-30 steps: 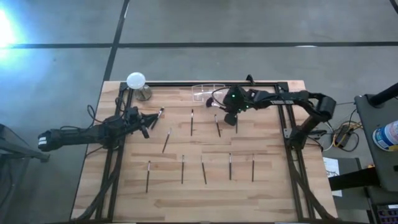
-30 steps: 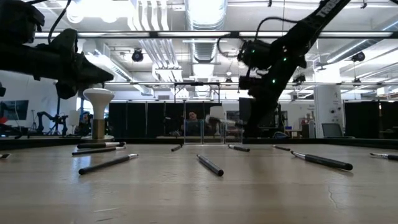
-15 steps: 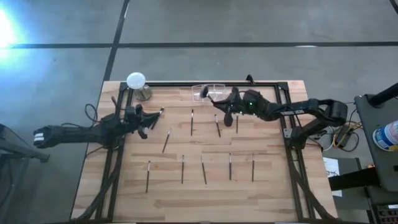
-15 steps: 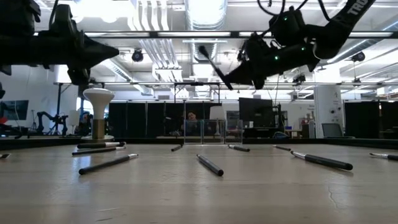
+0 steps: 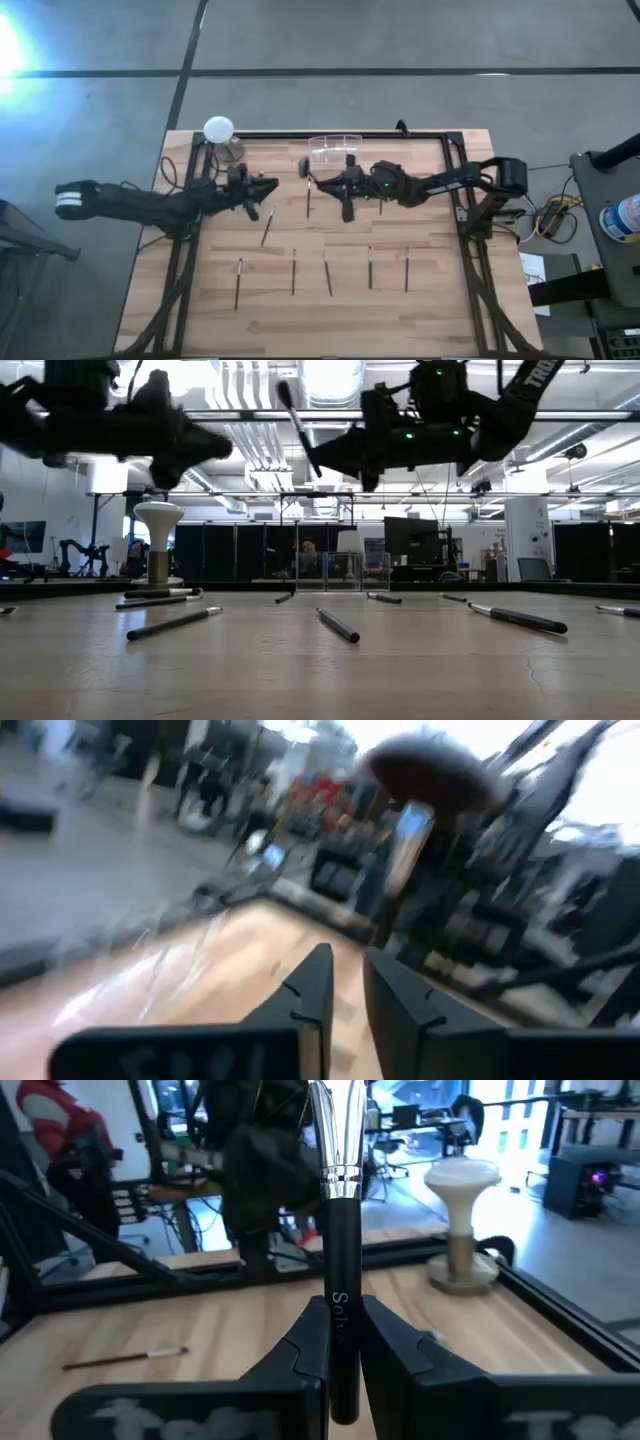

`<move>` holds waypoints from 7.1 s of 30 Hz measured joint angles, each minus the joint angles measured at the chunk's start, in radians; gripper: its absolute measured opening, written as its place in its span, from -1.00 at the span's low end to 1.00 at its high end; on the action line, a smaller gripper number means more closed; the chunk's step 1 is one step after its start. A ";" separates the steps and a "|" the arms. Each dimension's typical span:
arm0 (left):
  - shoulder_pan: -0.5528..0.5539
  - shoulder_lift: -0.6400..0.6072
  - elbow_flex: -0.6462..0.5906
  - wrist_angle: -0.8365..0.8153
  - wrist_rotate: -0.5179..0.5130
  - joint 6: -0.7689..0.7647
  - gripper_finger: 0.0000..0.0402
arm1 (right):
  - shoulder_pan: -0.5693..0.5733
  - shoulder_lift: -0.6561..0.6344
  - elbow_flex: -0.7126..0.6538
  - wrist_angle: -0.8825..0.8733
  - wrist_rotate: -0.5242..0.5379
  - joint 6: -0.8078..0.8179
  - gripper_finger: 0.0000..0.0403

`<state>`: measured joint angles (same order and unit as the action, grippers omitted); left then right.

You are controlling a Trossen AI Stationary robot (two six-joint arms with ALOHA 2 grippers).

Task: Pick & Place Makeup Brushes
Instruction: Put the black highlighter brush into the transparent organizer

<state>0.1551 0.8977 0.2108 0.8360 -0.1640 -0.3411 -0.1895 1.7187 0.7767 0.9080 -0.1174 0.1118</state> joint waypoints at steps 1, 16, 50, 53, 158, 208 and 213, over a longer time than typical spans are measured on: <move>0.000 0.027 0.021 0.019 0.017 0.010 -0.68 | 0.007 0.014 0.016 -0.003 0.000 -0.003 -0.86; -0.002 0.284 0.236 0.079 0.152 0.053 -0.62 | 0.048 0.077 0.124 -0.014 0.004 -0.002 -0.86; 0.001 0.277 0.397 -0.245 0.050 0.128 -0.54 | 0.083 0.077 0.259 -0.382 0.148 -0.100 -0.97; 0.002 0.277 0.387 -0.295 0.049 0.128 -0.63 | 0.086 0.077 0.253 -0.382 0.147 -0.100 -0.97; 0.079 0.116 0.373 -0.894 0.433 -0.079 -1.00 | 0.078 0.226 0.613 -0.883 0.105 -0.847 -0.16; 0.220 0.340 0.166 -0.203 0.196 0.120 -0.99 | -0.459 0.284 0.403 -0.388 -0.147 -0.208 -0.84; 0.232 0.488 0.248 -0.180 0.197 0.168 -1.00 | -0.467 0.287 0.393 -0.402 -0.138 -0.181 -0.84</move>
<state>0.3866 1.3860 0.4588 0.6560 0.0331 -0.1732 -0.6567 2.0056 1.1700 0.5056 -0.2555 -0.0692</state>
